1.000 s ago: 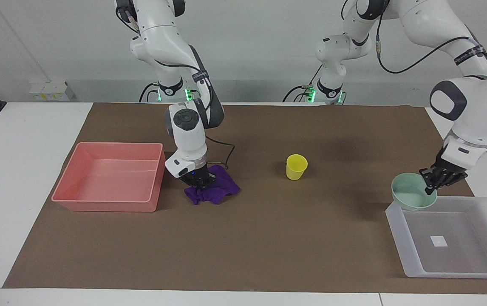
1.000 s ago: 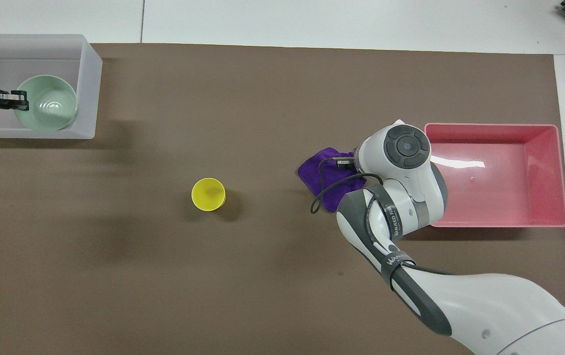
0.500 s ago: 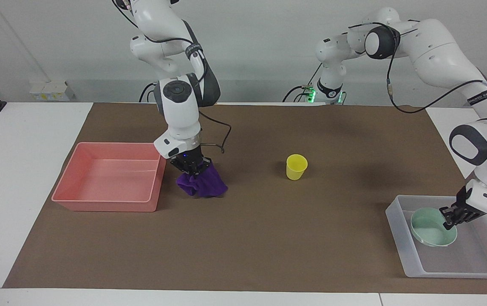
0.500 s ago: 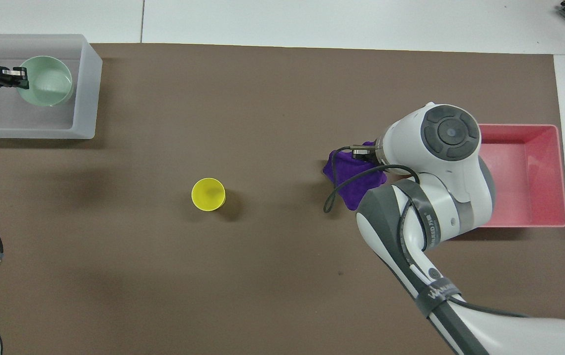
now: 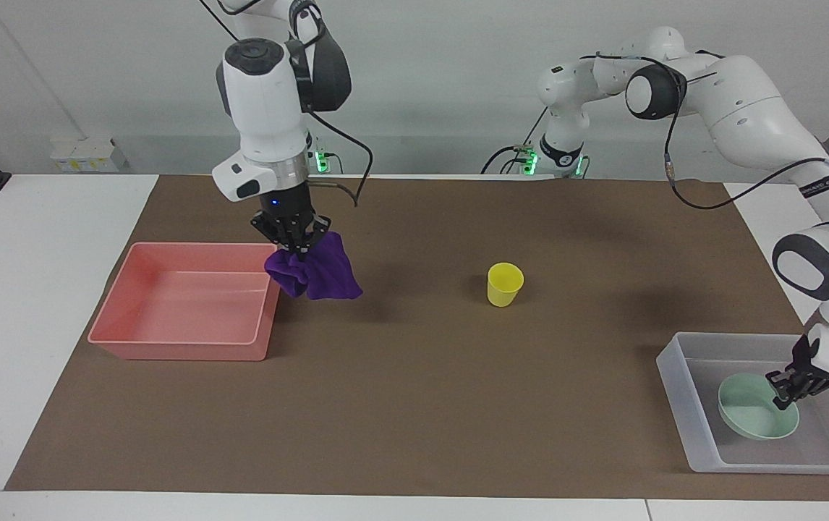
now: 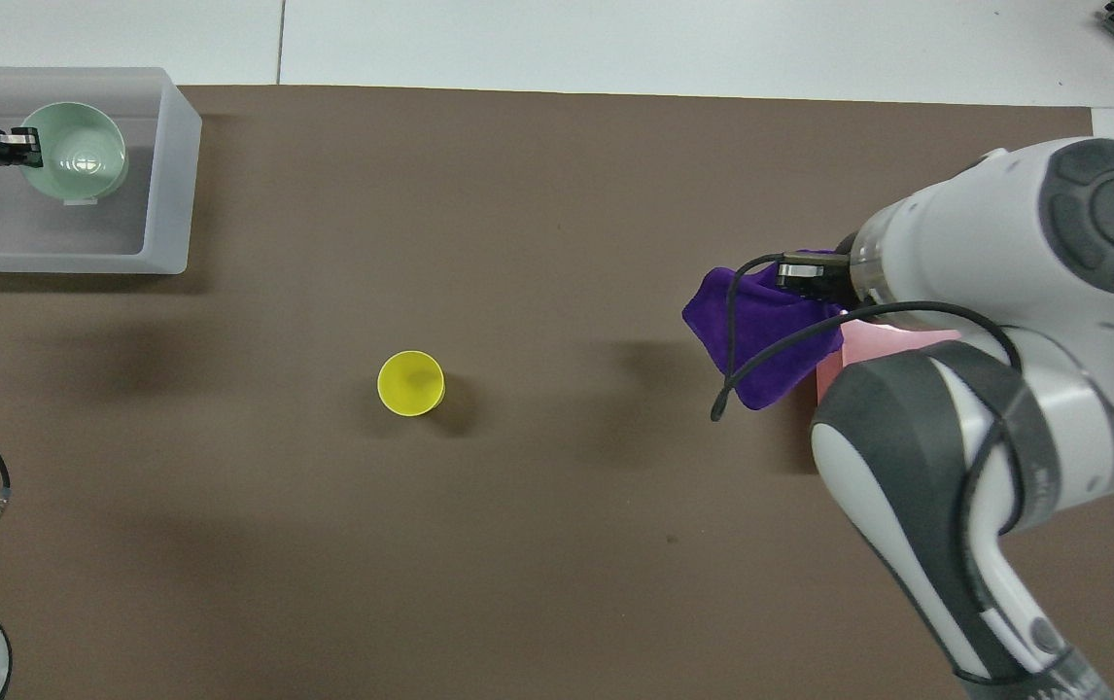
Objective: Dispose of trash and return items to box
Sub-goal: 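Carry the purple cloth into the pink bin with the right gripper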
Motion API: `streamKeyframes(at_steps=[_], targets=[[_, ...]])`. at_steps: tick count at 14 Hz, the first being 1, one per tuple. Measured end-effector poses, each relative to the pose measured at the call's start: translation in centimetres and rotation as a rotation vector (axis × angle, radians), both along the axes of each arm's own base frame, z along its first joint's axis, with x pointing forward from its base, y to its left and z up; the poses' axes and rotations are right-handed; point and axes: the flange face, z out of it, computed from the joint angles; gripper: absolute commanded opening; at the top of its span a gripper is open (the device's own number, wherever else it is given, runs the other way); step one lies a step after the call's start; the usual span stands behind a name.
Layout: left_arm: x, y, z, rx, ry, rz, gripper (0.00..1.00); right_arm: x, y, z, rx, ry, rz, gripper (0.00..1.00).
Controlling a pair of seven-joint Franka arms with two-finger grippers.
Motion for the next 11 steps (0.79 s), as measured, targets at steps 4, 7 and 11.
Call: streamKeyframes(at_steps=[4, 7, 11], targets=[[0.0, 0.3, -2.0, -0.004, 0.014, 0.005, 0.24, 0.1, -9.0, 2.3, -0.032, 0.015, 0.065, 0.0], [0.0, 0.2, -2.0, -0.005, 0.012, 0.003, 0.62, 0.3, -15.8, -0.3, -0.055, 0.022, 0.122, 0.0], [0.0, -0.3, 1.2, 0.001, -0.025, -0.009, 0.91, -0.3, -19.6, -6.1, -0.062, 0.028, 0.137, 0.0]])
